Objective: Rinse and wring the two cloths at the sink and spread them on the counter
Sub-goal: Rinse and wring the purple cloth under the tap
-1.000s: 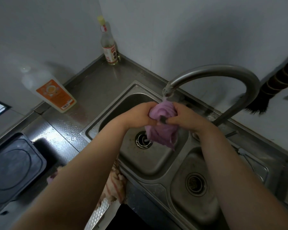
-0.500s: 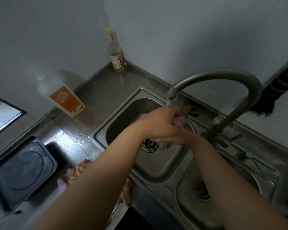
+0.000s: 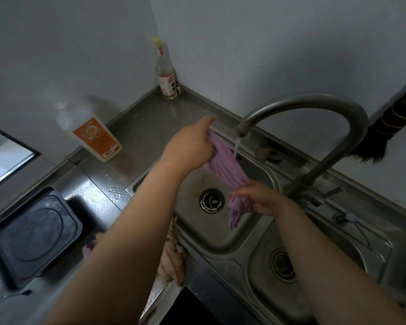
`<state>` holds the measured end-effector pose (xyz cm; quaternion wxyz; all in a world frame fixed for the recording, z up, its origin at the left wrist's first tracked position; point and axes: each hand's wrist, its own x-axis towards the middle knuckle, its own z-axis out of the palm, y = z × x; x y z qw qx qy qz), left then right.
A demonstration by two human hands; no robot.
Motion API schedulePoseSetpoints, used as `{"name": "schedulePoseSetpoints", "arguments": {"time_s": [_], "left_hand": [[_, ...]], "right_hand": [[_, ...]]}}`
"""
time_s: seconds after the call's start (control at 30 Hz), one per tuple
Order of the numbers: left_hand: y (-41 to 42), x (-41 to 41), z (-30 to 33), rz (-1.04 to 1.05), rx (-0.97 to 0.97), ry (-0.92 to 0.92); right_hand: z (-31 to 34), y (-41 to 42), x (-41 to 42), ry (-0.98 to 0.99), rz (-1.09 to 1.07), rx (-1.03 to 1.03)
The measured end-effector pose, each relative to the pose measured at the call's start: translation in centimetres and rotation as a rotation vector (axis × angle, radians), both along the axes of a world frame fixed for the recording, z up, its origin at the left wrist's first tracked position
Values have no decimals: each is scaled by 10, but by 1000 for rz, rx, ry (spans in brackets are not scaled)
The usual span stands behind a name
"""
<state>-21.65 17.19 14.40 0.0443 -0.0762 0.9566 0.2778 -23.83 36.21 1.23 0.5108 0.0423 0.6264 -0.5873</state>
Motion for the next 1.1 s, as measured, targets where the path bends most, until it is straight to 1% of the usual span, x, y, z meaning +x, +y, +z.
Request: {"name": "schedulePoseSetpoints", "arguments": {"time_s": [0.07,0.1,0.13,0.17,0.23,0.27,0.3,0.33,0.4,0.47,0.53,0.6,0.63,0.67,0.7,0.73,0.77,0.8,0.83,0.9,0.97,1.04,1.1], "left_hand": [[-15,0,-17,27,-23,-81],[-20,1,-27,39,-11,-130],[-23,3,-38,65,62,-194],[-26,7,-49,119,206,-282],[-29,16,-69,284,640,-491],[-29,20,-79,353,851,-576],[-28,22,-88,377,993,-637],[-27,22,-96,373,1073,-671],[-18,17,-104,395,1169,-668],[-6,10,-104,435,1247,-563],[2,5,-101,455,1342,-454],[4,0,-100,512,1457,-459],[6,-3,-99,561,1513,-472],[8,-8,-98,626,1550,-484],[13,-14,-100,707,1568,-482],[19,-21,-97,788,1577,-474],[25,-27,-97,826,1555,-467],[32,-32,-98,838,1543,-442],[38,-36,-97,804,1503,-424],[51,-36,-91,742,1435,-436],[62,-34,-83,605,1358,-454],[65,-34,-81,521,1229,-449],[62,-35,-78,466,1107,-455]], "right_hand": [[8,4,-13,-11,-117,-42],[12,4,-20,-48,-204,-87],[15,3,-28,-100,-312,-136],[18,1,-34,-168,-429,-199],[27,-8,-44,-255,-594,-346],[34,-12,-45,-261,-614,-404],[40,-19,-45,-248,-609,-446],[45,-24,-43,-219,-585,-466],[49,-35,-41,-183,-547,-490],[53,-45,-38,-110,-471,-478],[58,-51,-37,84,-415,-363],[62,-52,-37,253,-476,-232],[65,-51,-35,304,-509,-194],[66,-50,-33,368,-494,-163],[66,-50,-28,440,-428,-133],[65,-51,-22,515,-311,-99],[66,-54,-14,566,-201,-87],[62,-56,-11,606,-135,-76],[60,-58,-9,653,-127,-68],[54,-58,-14,804,-193,-8],[55,-57,-20,869,-241,60],[57,-60,-25,799,-303,64],[60,-65,-32,740,-373,136]]}}
